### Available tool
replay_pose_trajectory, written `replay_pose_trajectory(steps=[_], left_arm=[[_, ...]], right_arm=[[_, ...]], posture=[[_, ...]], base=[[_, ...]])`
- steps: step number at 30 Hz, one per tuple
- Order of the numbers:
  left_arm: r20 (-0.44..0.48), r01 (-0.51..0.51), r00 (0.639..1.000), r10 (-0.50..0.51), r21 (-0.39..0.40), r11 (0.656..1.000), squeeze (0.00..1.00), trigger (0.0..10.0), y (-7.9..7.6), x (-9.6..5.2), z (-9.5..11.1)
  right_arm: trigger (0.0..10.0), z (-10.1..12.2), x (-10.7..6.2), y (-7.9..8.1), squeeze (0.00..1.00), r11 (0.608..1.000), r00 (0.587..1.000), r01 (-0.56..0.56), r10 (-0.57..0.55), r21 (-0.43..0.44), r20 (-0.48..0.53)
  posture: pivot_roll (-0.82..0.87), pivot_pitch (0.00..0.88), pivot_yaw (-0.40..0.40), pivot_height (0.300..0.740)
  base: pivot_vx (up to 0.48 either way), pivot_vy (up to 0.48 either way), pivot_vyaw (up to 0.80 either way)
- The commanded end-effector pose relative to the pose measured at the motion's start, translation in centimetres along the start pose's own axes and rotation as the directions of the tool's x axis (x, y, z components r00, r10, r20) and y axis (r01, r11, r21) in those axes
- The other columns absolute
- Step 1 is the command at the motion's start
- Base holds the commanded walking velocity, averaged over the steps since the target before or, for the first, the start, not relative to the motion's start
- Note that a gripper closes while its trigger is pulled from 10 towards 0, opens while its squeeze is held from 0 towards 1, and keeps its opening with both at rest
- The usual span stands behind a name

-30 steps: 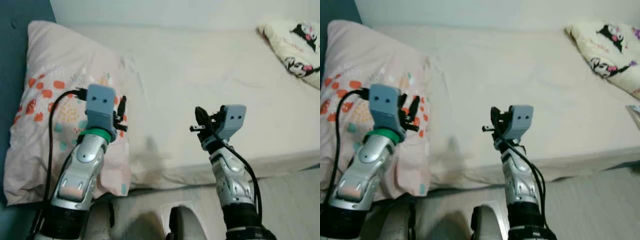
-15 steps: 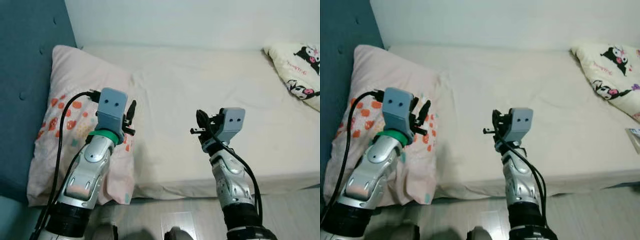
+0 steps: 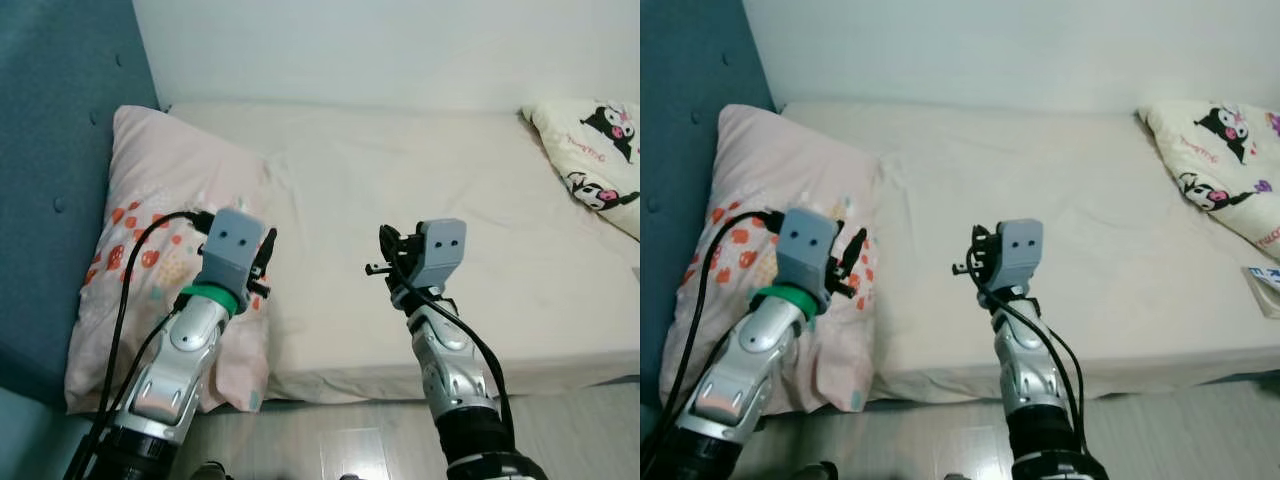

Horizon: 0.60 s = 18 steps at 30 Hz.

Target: Clean up the room

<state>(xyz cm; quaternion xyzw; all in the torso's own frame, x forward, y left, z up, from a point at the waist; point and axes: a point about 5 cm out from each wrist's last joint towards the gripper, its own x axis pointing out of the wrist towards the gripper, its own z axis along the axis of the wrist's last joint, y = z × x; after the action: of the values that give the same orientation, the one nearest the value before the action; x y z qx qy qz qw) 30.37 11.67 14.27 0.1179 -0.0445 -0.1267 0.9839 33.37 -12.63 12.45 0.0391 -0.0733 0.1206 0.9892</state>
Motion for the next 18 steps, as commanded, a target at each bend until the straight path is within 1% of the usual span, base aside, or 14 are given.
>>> replay_pose_trajectory(steps=[1, 2, 4, 12, 17, 18], left_arm=[[-0.021, 0.01, 1.0, -0.009, 0.011, 1.0, 0.0, 10.0, -0.59, -0.4, -0.94], [-0.024, 0.006, 1.0, -0.005, 0.013, 1.0, 0.0, 10.0, -0.94, -0.67, -1.22], [-0.021, 0.003, 1.0, -0.003, 0.007, 1.0, 0.0, 10.0, -1.06, -0.73, -1.18], [-0.022, -0.011, 1.0, 0.011, 0.004, 1.0, 0.0, 10.0, -0.93, -0.66, -1.27], [-0.015, -0.019, 1.0, 0.019, 0.007, 1.0, 0.0, 10.0, -0.94, -0.49, -1.32], [-0.012, -0.021, 1.0, 0.021, 0.009, 1.0, 0.0, 10.0, -0.93, -0.47, -1.34]], right_arm=[[10.0, -0.73, -0.36, 0.05, 0.0, 1.0, 1.0, 0.008, -0.007, 0.006, -0.02], [10.0, -0.92, -0.47, 0.32, 0.0, 1.0, 1.0, 0.001, -0.001, 0.008, -0.022], [10.0, -1.05, -0.58, 0.32, 0.0, 1.0, 1.0, 0.0, 0.0, 0.009, -0.024], [10.0, -1.1, -0.71, 0.09, 0.0, 1.0, 1.0, 0.006, -0.005, 0.011, -0.026], [10.0, -1.14, -0.75, -0.14, 0.0, 1.0, 1.0, 0.011, -0.011, 0.009, -0.026], [10.0, -1.17, -0.74, -0.14, 0.0, 1.0, 1.0, 0.012, -0.011, 0.008, -0.026]], posture=[[0.09, 0.056, -0.035, 0.731], [0.09, 0.057, -0.036, 0.731], [0.09, 0.059, -0.038, 0.731], [0.09, 0.06, -0.04, 0.731], [0.08, 0.059, -0.039, 0.731], [0.08, 0.057, -0.037, 0.731]], base=[[0.0, -0.368, 0.0], [0.0, -0.349, 0.0], [0.0, -0.345, 0.0], [0.0, -0.342, 0.0], [0.0, -0.48, 0.0], [0.0, 0.0, 0.0]])
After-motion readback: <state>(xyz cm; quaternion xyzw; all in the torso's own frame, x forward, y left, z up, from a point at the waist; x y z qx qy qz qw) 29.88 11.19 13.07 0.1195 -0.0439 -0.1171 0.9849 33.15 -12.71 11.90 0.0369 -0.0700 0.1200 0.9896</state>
